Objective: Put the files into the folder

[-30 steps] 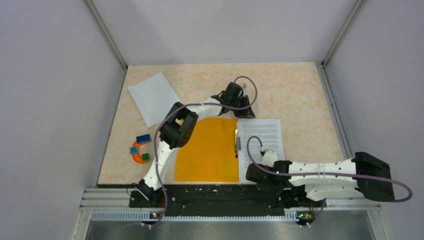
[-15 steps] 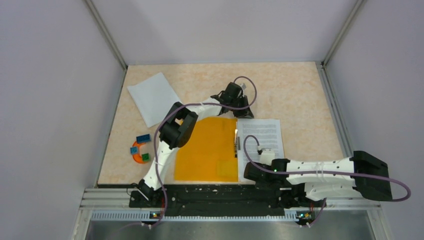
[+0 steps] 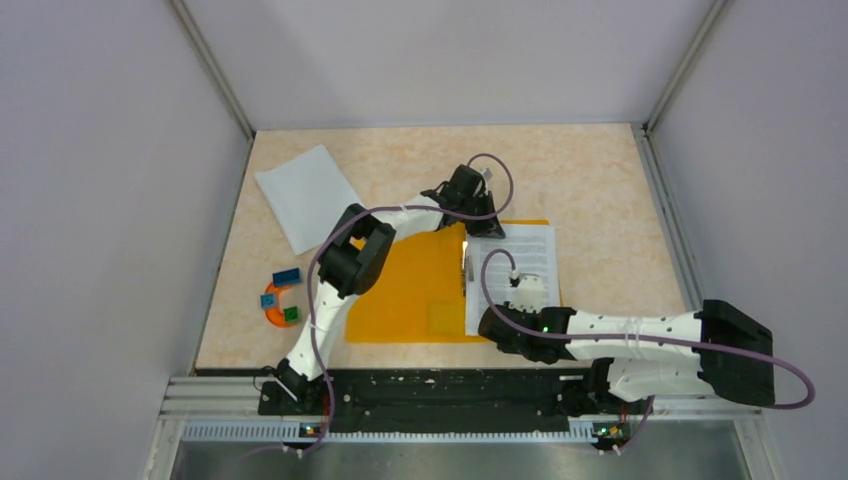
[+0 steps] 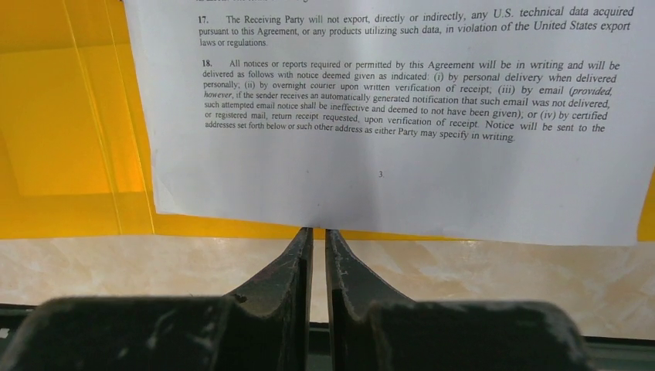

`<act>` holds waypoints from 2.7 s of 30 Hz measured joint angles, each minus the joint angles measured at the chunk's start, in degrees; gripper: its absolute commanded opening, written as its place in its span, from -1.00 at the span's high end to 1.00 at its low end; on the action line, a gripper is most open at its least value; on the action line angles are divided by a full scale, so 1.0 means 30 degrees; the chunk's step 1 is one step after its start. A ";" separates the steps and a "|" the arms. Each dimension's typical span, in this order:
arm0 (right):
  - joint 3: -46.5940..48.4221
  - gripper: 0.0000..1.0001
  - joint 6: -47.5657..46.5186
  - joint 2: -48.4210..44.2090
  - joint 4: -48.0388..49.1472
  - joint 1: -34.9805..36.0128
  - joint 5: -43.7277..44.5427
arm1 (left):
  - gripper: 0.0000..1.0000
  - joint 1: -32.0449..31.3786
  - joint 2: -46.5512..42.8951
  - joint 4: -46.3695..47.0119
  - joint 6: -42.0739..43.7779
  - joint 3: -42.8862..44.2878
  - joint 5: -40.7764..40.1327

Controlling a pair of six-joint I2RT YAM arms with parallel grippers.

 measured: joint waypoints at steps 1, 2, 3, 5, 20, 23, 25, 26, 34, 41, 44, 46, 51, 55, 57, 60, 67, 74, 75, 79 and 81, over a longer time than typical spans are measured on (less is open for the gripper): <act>0.0000 0.73 -0.0044 0.0022 0.0058 -0.0022 0.0029 | 0.83 0.0036 0.0000 -0.0007 0.0029 0.0000 0.0015; 0.0000 0.71 -0.0117 0.0029 0.0109 -0.0036 0.0036 | 0.82 0.0066 0.0000 -0.0007 0.0044 0.0000 0.0029; 0.0000 0.69 -0.0182 0.0036 0.0182 -0.0036 0.0036 | 0.81 0.0109 0.0000 -0.0015 0.0044 0.0000 0.0066; 0.0000 0.63 -0.0321 0.0036 0.0335 -0.0036 0.0015 | 0.80 0.0197 0.0000 -0.0073 0.0044 0.0007 0.0109; -0.0780 0.01 -0.2127 -0.1698 0.0634 -0.0051 -0.1749 | 0.70 0.0991 -0.0335 -0.0889 0.0168 0.0517 0.0313; -0.0219 -0.35 -0.2827 -0.1916 0.0379 -0.0058 -0.2273 | 0.57 0.1020 -0.0459 -0.1137 0.0306 0.0714 0.0430; 0.0889 -0.53 -0.3563 -0.1887 0.0270 -0.0117 -0.2492 | 0.36 0.1086 -0.0619 -0.1370 0.0474 0.0911 0.0481; 0.1705 -0.61 -0.4058 -0.1792 0.0328 -0.0255 -0.2630 | 0.26 0.1115 -0.0787 -0.1537 0.0554 0.0991 0.0495; 0.6120 -0.88 -0.8881 0.0860 0.4138 -0.5224 -0.6302 | -0.16 0.3322 -0.5289 -0.3249 0.0969 0.0714 -0.0648; 1.2415 -0.89 -1.2852 0.8524 0.8051 -0.8743 -1.0542 | -0.43 0.9078 -1.1657 -0.3978 0.1107 -0.2637 -0.4320; 1.5846 -0.90 -1.4120 1.2233 0.8881 -0.9318 -1.1766 | -0.50 1.1271 -1.2830 -0.4503 0.1188 -0.4073 -0.5763; 1.8644 -0.90 -1.4848 1.5023 0.9202 -0.9566 -1.2517 | -0.52 1.2444 -1.2998 -0.4998 0.1246 -0.4801 -0.6710; 2.4859 -0.90 -1.5606 2.0713 0.9311 -0.9763 -1.3901 | -0.55 1.4644 -1.2998 -0.6433 0.1253 -0.6091 -0.8998; 2.9878 -0.90 -1.5650 2.4917 0.8976 -0.9755 -1.4768 | -0.56 1.6036 -1.2968 -0.6543 0.1253 -0.6892 -1.0149; 3.1430 -0.91 -1.5613 2.6338 0.8786 -0.9755 -1.5052 | -0.57 1.6684 -1.2735 -0.6499 0.1246 -0.7125 -1.0258; 3.3492 -0.91 -1.5387 2.8203 0.8502 -0.9755 -1.5416 | -0.58 1.7755 -1.2014 -0.6003 0.1151 -0.7293 -1.0003; 3.5459 -0.83 -1.4069 3.0053 0.9806 -0.9755 -1.5708 | -0.61 1.9817 -1.0127 -0.5136 0.1188 -0.7832 -0.7825; 3.5576 -0.76 -1.3027 3.0804 1.1795 -0.9690 -1.5715 | -0.66 2.0276 -0.9347 -0.4102 0.1581 -0.8451 -0.5180; 3.5641 -0.75 -1.2917 3.0935 1.2050 -0.9661 -1.5722 | -0.66 2.0363 -0.9267 -0.4058 0.1639 -0.8466 -0.4881; 3.5751 -0.75 -1.2415 3.1263 1.2925 -0.9610 -1.5919 | -0.66 2.0633 -0.8779 -0.3621 0.1967 -0.8466 -0.4065; 3.5758 -0.74 -1.2174 3.1401 1.3362 -0.9595 -1.6116 | -0.66 2.0677 -0.8451 -0.3468 0.2055 -0.8480 -0.3840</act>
